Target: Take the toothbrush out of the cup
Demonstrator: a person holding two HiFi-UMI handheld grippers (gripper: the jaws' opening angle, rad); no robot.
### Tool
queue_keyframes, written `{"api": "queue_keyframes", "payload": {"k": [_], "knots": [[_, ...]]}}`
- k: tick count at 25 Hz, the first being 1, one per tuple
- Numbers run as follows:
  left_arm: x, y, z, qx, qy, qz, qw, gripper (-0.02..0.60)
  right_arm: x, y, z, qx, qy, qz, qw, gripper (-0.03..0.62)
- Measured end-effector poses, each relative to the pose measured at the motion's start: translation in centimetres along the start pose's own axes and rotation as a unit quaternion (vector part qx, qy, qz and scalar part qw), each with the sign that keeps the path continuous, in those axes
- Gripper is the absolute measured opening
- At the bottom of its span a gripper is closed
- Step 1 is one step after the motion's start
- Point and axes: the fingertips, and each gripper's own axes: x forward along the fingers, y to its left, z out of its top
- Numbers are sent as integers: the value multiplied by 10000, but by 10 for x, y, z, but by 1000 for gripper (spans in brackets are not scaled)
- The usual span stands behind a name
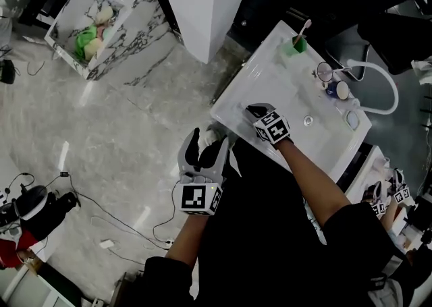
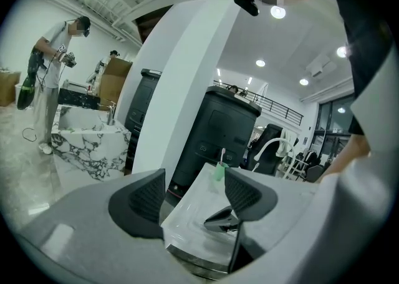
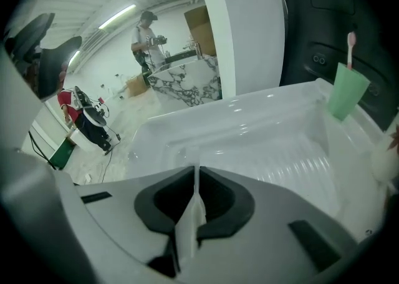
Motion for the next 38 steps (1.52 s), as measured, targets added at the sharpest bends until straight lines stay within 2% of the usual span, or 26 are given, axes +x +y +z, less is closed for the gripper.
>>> {"api": "queue_keyframes", "payload": {"k": [12, 21, 24, 27, 32, 38], "knots": [[-16, 12, 7, 98, -109, -44, 9999, 299, 1, -1, -5, -57, 48, -434, 9990, 48], [-14, 3, 22, 221, -218, -209, 9993, 298, -25, -4, 5, 124, -220, -588, 9979, 55], [-8, -8, 28, 292, -219, -337, 9988, 299, -44, -10, 7, 310, -290, -715, 9965, 55], [3, -24, 35, 383, -203, -522, 9977, 299, -70, -18, 8, 751, -485, -817, 9926, 55], [27, -63, 43, 575, -112, -1018, 9931, 299, -134, -43, 5, 1596, -1161, -1184, 9731, 55], [61, -130, 44, 711, 106, -1709, 9827, 299, -236, -88, -7, 2497, -1970, -1911, 9286, 55]]}}
